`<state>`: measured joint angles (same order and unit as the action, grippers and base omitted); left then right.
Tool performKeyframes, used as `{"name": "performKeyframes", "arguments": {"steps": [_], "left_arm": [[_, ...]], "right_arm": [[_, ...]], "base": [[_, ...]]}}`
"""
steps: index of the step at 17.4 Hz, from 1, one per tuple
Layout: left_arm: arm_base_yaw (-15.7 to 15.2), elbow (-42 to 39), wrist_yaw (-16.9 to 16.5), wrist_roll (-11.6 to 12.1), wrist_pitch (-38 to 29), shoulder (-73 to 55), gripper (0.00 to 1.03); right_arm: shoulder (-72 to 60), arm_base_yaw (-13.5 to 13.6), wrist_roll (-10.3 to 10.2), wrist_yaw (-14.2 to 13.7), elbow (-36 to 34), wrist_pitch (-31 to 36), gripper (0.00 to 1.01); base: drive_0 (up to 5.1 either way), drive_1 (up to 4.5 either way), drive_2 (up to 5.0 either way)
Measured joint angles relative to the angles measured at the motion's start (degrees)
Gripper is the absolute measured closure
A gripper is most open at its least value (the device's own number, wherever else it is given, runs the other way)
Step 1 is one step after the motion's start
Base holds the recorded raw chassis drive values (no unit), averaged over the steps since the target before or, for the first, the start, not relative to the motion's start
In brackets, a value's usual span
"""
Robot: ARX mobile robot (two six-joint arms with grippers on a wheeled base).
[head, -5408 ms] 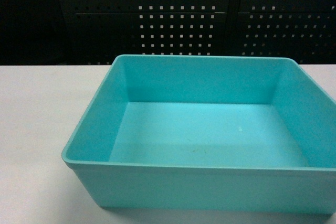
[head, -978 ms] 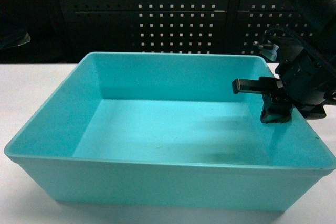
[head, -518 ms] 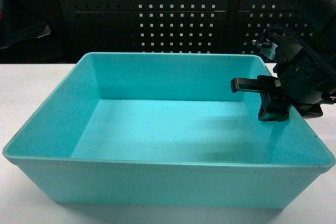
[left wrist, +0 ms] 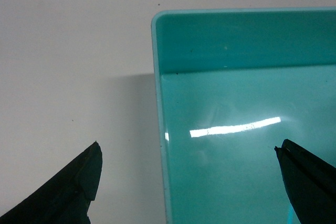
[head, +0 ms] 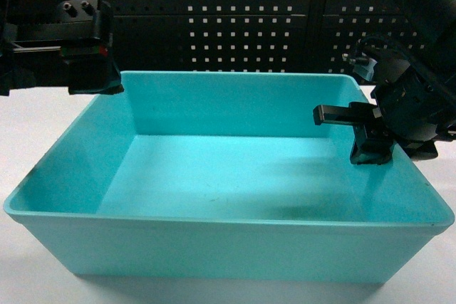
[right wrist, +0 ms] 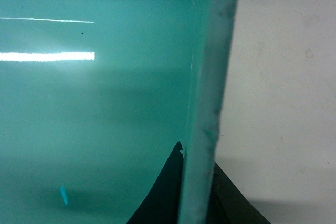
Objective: Stack blue boxes stably on right
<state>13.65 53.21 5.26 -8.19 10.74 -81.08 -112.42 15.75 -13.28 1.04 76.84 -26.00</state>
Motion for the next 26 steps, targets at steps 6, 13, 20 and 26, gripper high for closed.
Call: {"name": "performKeyframes", "arguments": {"steps": [6,13,20,26], "left_arm": [[5.0,2.3,6.9,-2.9,-1.4,-7.6,0.05],[1.5,2.3,3.9,-2.3,-1.6,-10.9,0.05],[-2.3,1.0,2.4,-0.8,-4.4,-15.0,0.05],[-2.2,1.0,2.2,0.1,-4.8,-15.0,0.52]], "right_arm": [[0.0,0.0,0.0,0.0,0.0,0.0,0.93],[0.0,0.0,0.0,0.0,0.0,0.0,0.93],[0.0,0.0,0.0,0.3,0.0,0.1,0.93],[0.0,0.0,0.0,0.3,0.0,0.1,0.93]], "base": [[0.0,0.00,0.0],[0.0,0.00,0.0],[0.0,0.00,0.0],[0.0,0.00,0.0]]}}
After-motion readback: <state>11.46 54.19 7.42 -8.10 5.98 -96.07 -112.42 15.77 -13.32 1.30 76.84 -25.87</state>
